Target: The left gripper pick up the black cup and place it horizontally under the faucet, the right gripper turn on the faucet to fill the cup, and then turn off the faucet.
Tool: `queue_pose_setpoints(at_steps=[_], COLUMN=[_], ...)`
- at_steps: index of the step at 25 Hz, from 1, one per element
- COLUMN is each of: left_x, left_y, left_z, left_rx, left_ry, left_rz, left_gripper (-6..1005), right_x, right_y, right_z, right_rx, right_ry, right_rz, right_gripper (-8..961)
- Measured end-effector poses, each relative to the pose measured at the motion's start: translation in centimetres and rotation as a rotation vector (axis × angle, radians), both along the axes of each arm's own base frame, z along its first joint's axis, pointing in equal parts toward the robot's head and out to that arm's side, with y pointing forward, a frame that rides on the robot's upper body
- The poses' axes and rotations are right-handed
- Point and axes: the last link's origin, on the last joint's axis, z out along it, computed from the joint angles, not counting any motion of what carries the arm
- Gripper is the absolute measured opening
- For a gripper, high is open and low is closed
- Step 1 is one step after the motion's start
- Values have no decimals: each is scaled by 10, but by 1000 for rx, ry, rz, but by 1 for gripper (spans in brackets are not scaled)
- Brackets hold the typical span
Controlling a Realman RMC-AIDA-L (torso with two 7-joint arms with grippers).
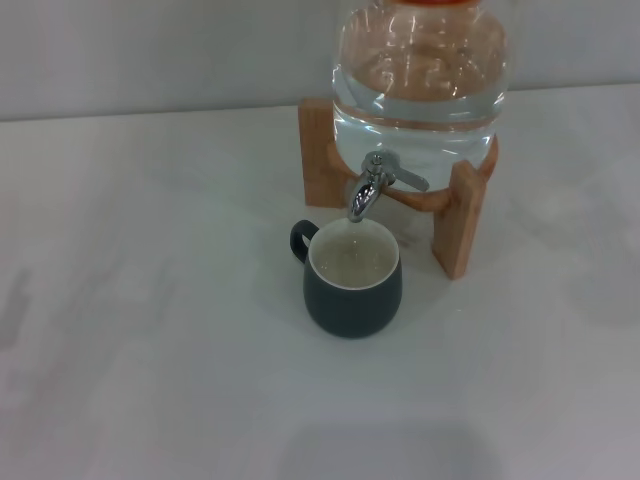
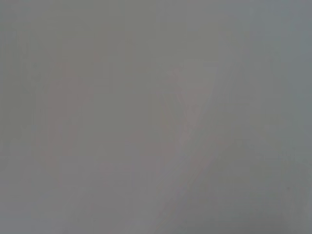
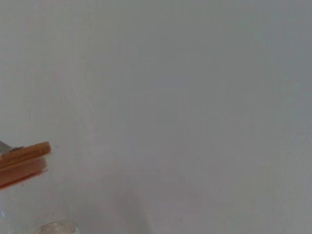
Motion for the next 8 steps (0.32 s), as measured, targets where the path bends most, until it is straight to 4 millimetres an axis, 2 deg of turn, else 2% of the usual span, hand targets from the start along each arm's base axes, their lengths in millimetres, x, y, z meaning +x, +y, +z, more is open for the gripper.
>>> queue_pose_setpoints(at_steps=[8], left_x=[0], left_y=[-1], left_z=[0], left_rx=[0], left_ry=[0], left_rz=[0], left_gripper=[499], right_x=[0], right_y=[-1], right_z=[3], right_rx=[22], right_ry=[10], right_rz=[-1], right_gripper=[841])
